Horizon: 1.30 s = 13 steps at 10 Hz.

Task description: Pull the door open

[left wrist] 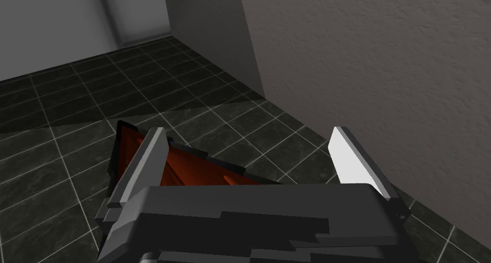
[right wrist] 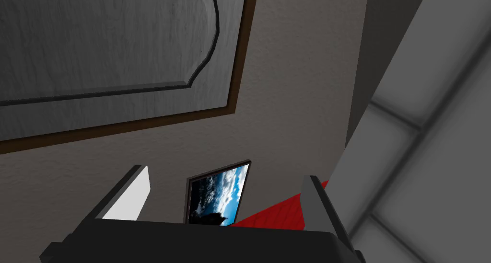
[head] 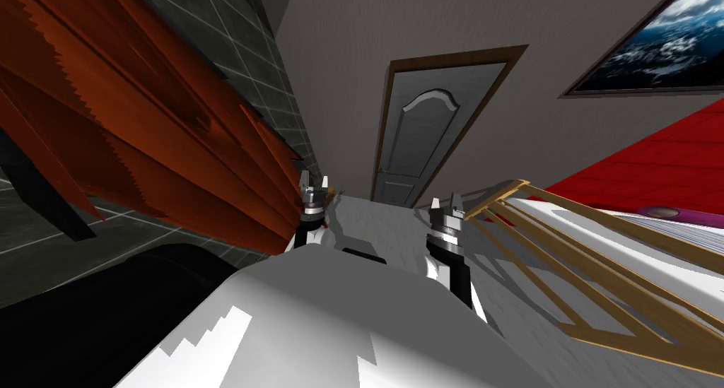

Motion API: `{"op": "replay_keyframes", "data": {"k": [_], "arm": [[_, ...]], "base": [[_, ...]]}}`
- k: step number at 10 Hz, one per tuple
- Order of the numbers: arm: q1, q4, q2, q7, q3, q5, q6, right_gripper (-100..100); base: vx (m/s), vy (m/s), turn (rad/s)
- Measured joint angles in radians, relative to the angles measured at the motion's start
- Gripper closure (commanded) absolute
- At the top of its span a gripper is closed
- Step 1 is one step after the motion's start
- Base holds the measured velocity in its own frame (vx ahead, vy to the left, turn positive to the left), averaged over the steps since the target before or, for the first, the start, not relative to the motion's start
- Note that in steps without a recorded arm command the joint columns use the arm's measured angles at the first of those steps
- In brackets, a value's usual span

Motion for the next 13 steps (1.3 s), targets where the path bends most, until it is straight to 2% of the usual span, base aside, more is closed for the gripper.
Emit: {"op": "replay_keyframes", "data": {"k": [2, 6, 9, 13], "arm": [[-0.003, 0.026, -0.009, -0.009, 0.0, 0.006, -0.009, -100], [-0.026, 0.09, -0.025, -0.028, -0.005, 0.02, -0.02, -100], [-0.057, 0.169, -0.047, -0.051, -0.017, 0.031, -0.037, -100], [-0.081, 0.254, -0.07, -0.081, -0.026, 0.047, -0.056, -100]], "base": [[0.152, 0.028, 0.006], [0.154, 0.029, 0.008], [0.166, 0.048, 0.011], [0.109, 0.033, 0.007]]}}
